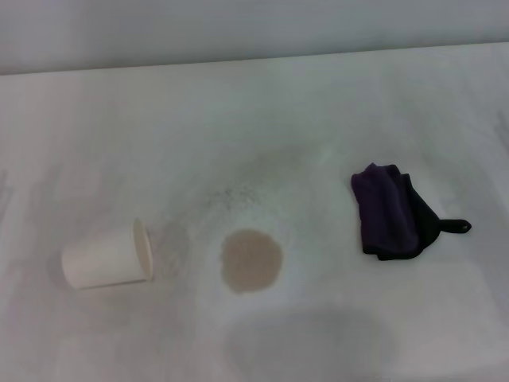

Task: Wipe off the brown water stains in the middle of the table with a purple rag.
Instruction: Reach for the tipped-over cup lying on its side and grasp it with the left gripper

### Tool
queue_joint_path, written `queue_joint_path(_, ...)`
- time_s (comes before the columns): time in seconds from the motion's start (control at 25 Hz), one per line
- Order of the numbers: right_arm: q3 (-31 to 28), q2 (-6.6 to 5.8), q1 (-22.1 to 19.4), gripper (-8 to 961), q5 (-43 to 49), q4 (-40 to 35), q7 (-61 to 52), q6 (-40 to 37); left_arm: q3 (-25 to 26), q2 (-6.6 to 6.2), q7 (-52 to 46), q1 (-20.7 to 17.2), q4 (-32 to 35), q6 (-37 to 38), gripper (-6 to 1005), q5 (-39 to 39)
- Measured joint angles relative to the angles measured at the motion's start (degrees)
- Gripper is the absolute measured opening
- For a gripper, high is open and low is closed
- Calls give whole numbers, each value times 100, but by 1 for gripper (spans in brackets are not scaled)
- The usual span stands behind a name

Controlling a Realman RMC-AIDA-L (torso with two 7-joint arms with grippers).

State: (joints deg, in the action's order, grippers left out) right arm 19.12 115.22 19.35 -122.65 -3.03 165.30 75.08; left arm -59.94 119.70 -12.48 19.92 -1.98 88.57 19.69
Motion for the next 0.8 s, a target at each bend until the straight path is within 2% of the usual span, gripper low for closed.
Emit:
queue_joint_path(0.56,-12,-6,-21,860,-15,-64,-6,8,15,5,12,-56,-27,491,877,19)
queue_joint_path(0.8,47,-9,2,859,19,-70,7,-20,4,-10,-189,-42,6,684,876,287)
